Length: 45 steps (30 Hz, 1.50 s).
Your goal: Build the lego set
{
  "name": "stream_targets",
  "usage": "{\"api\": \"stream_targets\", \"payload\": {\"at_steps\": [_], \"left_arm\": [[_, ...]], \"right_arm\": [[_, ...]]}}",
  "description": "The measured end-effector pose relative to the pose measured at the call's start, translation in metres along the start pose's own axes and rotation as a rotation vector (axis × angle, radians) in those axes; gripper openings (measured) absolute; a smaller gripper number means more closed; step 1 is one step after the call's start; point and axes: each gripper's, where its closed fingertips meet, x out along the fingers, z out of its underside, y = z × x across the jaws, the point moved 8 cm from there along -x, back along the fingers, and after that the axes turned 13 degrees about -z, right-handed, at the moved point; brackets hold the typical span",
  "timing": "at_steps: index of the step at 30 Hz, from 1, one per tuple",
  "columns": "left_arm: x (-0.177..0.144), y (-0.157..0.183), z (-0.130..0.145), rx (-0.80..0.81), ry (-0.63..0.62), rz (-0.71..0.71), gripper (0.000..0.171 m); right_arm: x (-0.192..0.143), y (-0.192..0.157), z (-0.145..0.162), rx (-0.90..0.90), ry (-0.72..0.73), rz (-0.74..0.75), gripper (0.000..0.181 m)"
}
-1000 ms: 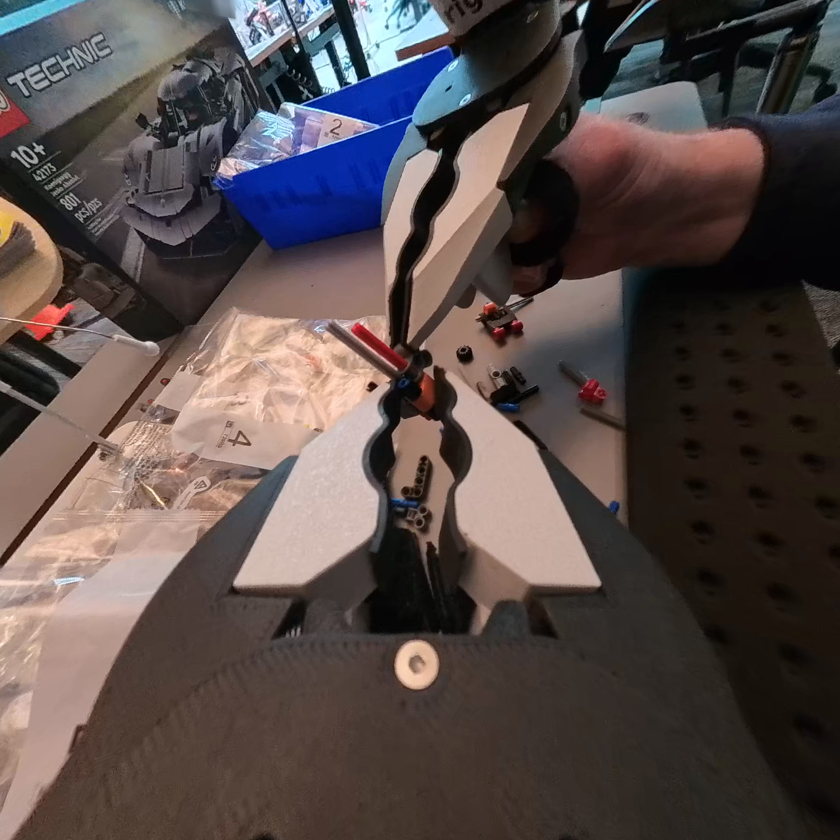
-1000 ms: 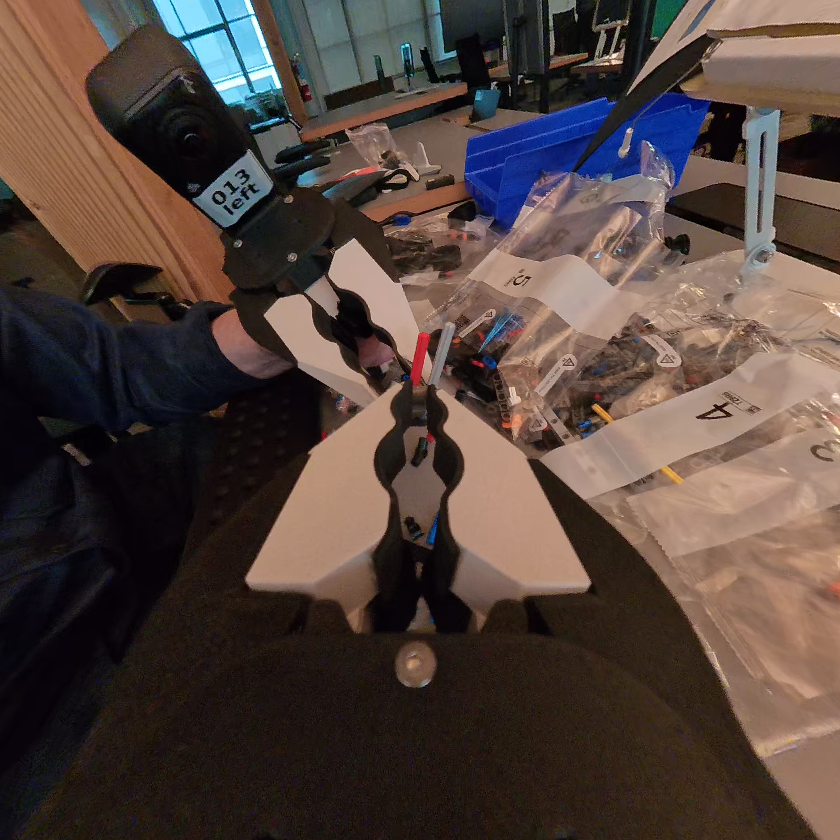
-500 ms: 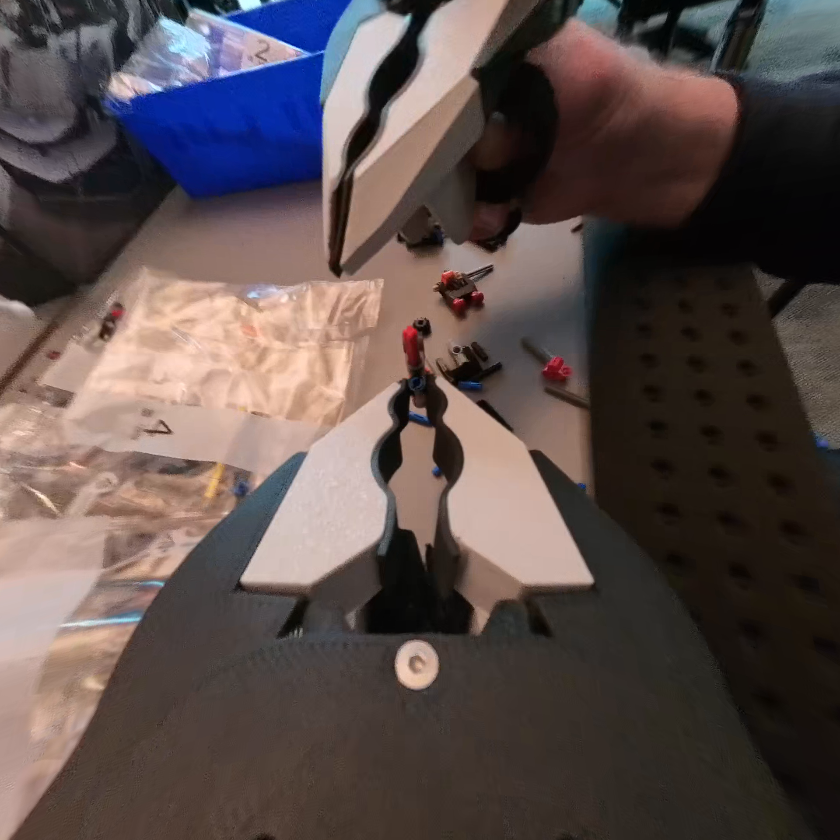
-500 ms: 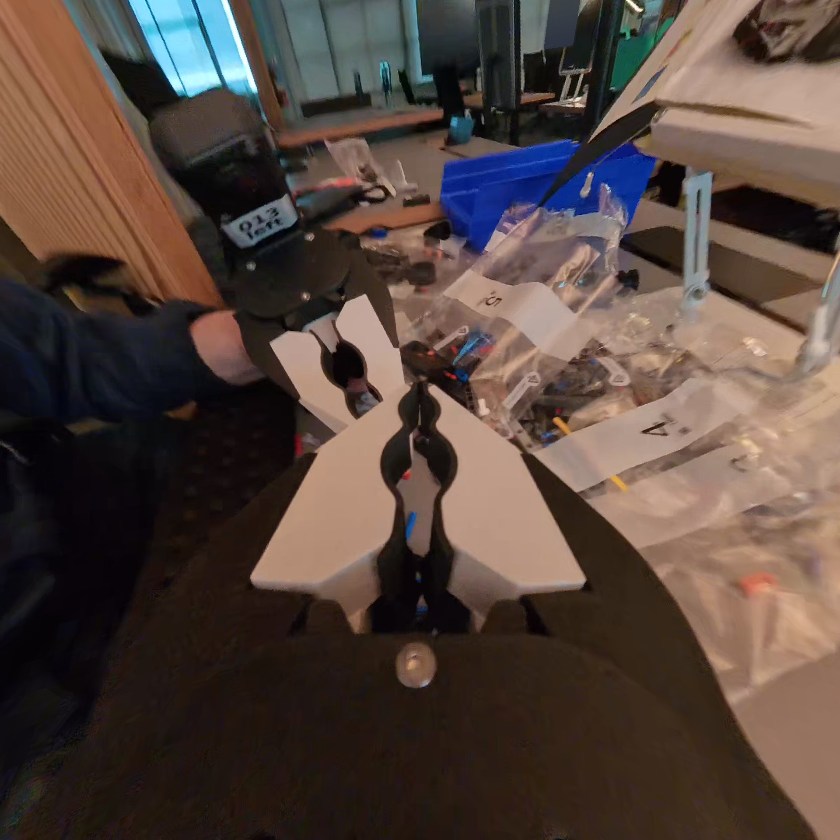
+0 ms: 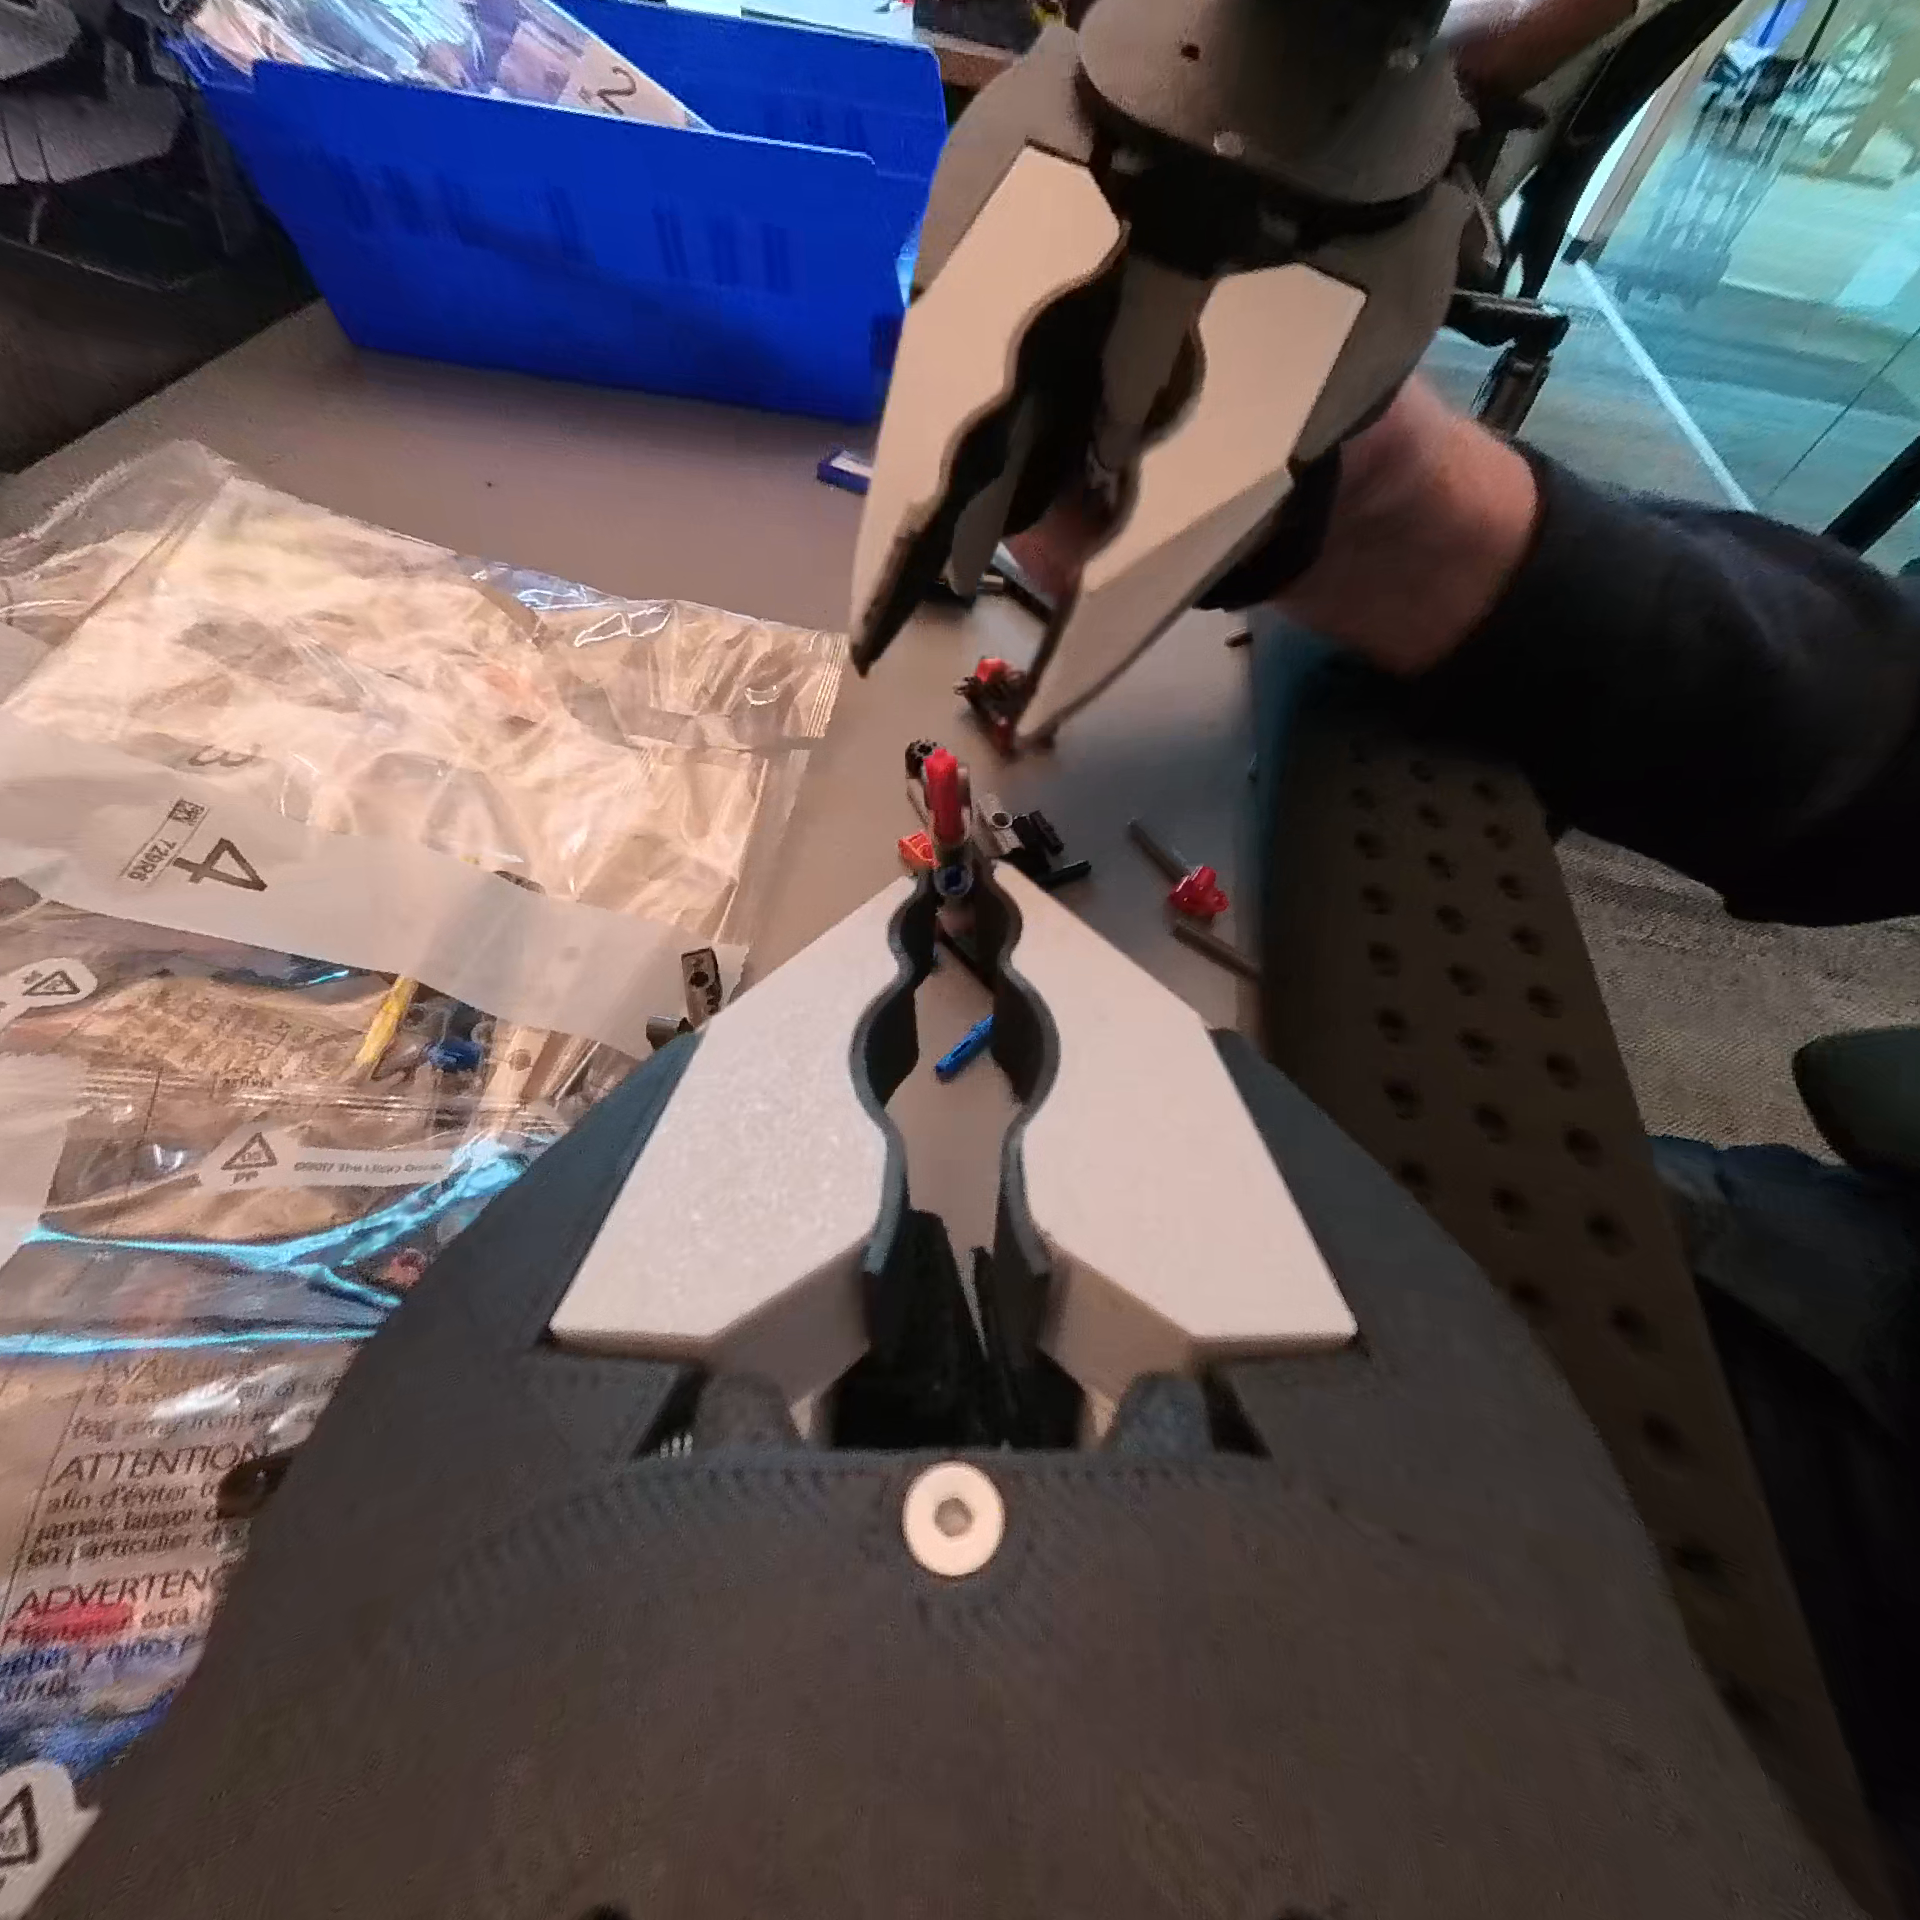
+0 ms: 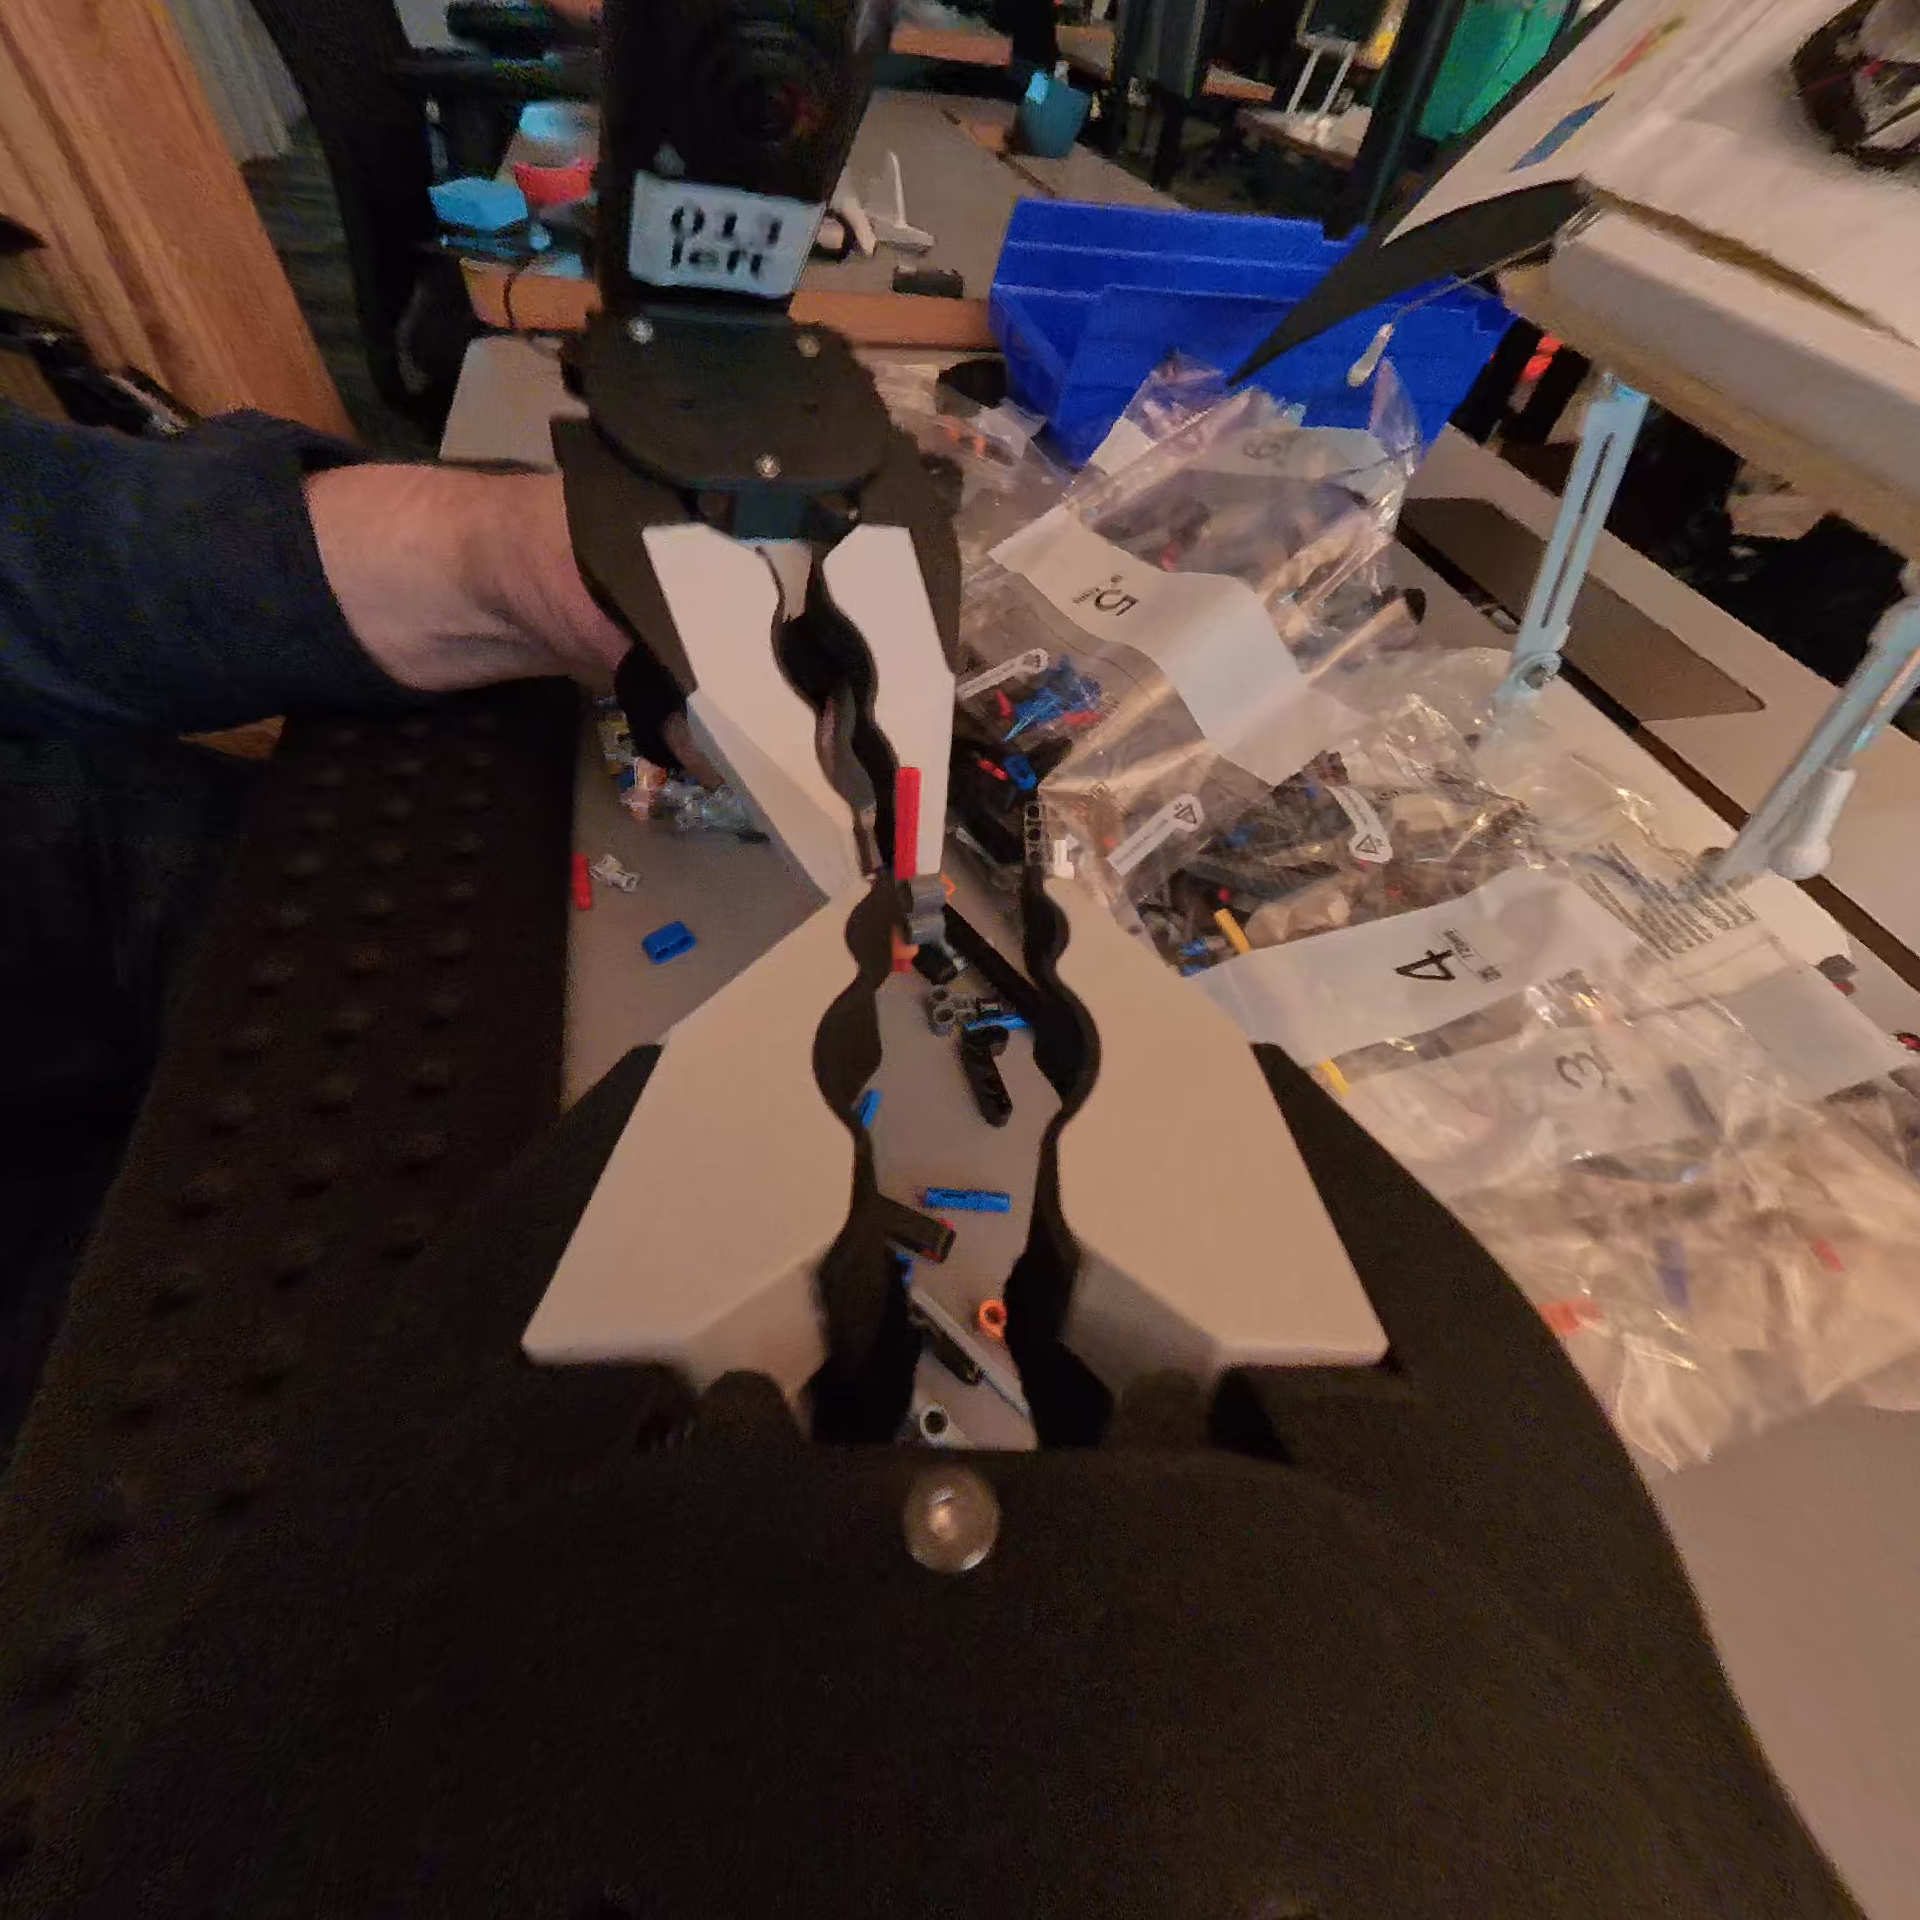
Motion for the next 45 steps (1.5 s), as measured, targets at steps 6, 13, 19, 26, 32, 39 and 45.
{"api": "stream_targets", "payload": {"at_steps": [6, 13, 19, 26, 32, 39, 45], "left_arm": [[0.000, -0.003, 0.001, -0.095, 0.003, 0.074, 0.007], [-0.006, -0.005, 0.001, -0.195, 0.009, 0.181, 0.007], [-0.002, -0.003, 0.008, -0.216, -0.066, 0.235, 0.007], [-0.005, -0.002, 0.012, -0.240, -0.098, 0.287, 0.007], [-0.005, -0.003, 0.024, -0.277, -0.211, 0.331, 0.007], [-0.007, -0.002, 0.033, -0.302, -0.309, 0.376, 0.007], [-0.004, -0.005, 0.041, -0.320, -0.372, 0.358, 0.007]], "right_arm": [[0.008, -0.008, 0.001, -0.117, -0.088, 0.022, 0.029], [0.028, -0.017, 0.008, -0.279, -0.242, 0.080, 0.044], [0.026, -0.023, 0.002, -0.347, -0.218, 0.092, 0.044], [0.025, -0.027, 0.002, -0.367, -0.210, 0.064, 0.036], [0.037, -0.030, 0.010, -0.442, -0.324, 0.095, 0.045], [0.055, -0.034, 0.018, -0.599, -0.518, 0.194, 0.052], [0.073, -0.046, 0.025, -0.747, -0.629, 0.206, 0.049]]}}
